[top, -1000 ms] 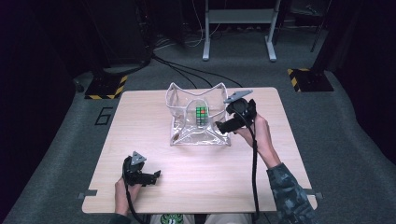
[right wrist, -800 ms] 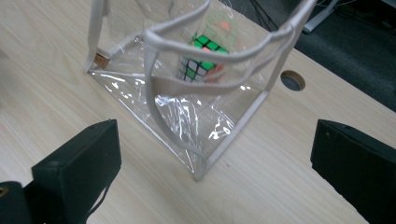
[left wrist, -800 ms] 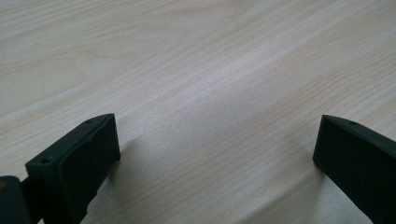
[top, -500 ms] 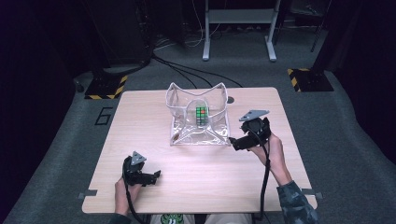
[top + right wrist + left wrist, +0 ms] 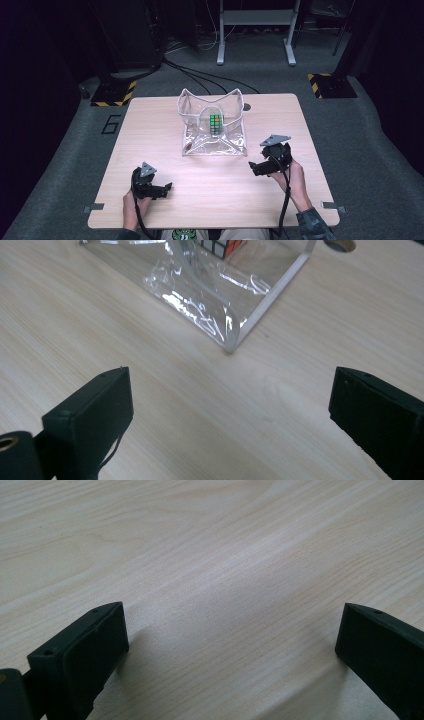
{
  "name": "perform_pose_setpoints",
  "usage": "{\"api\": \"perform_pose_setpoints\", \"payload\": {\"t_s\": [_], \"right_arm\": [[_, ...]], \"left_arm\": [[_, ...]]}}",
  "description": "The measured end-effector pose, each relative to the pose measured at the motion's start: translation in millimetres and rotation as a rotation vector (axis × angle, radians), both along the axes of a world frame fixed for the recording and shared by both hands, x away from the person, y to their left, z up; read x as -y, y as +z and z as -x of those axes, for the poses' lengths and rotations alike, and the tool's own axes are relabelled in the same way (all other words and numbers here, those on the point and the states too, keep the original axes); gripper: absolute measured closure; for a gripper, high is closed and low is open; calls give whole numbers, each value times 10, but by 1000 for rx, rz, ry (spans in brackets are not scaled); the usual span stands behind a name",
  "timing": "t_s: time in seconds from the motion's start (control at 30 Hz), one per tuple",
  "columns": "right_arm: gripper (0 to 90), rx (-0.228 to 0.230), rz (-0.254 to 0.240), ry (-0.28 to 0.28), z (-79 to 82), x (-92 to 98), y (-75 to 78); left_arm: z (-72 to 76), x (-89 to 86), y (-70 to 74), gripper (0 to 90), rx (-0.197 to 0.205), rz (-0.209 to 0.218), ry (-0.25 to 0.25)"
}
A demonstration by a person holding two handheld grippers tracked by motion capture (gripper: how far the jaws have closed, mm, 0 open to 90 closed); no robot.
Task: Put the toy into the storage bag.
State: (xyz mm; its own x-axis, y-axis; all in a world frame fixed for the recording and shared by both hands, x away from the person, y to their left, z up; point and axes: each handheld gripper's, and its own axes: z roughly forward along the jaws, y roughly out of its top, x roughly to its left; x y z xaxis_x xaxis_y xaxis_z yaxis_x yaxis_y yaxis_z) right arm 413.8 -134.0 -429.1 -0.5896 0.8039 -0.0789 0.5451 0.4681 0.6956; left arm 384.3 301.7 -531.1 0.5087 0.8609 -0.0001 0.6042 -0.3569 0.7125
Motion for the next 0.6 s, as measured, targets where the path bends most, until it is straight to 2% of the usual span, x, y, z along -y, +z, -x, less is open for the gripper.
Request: {"api": "perform_pose_setpoints", "payload": {"t_s": [0.03,0.07,0.1,0.2,0.23,0.33,0.37,0.4,0.6], "right_arm": [[34,-15,4,-8,23,7,-96],[34,-15,4,-8,23,7,-96],[34,-32,8,-10,38,23,-192],[33,-53,8,-24,72,59,-341],[33,-53,8,-24,72,59,-341],[34,-74,-3,-44,115,117,-509],[34,-74,-3,-44,115,117,-509],[34,-84,-12,-61,140,150,-596],[37,-98,-26,-90,197,245,-798]], "left_arm": [[0,0,0,4,0,0,0],[0,0,0,5,0,0,0],[0,0,0,4,0,0,0],[0,0,0,4,0,0,0],[0,0,0,4,0,0,0],[0,0,0,4,0,0,0],[0,0,0,4,0,0,0],[0,0,0,4,0,0,0],[0,0,0,4,0,0,0]]}}
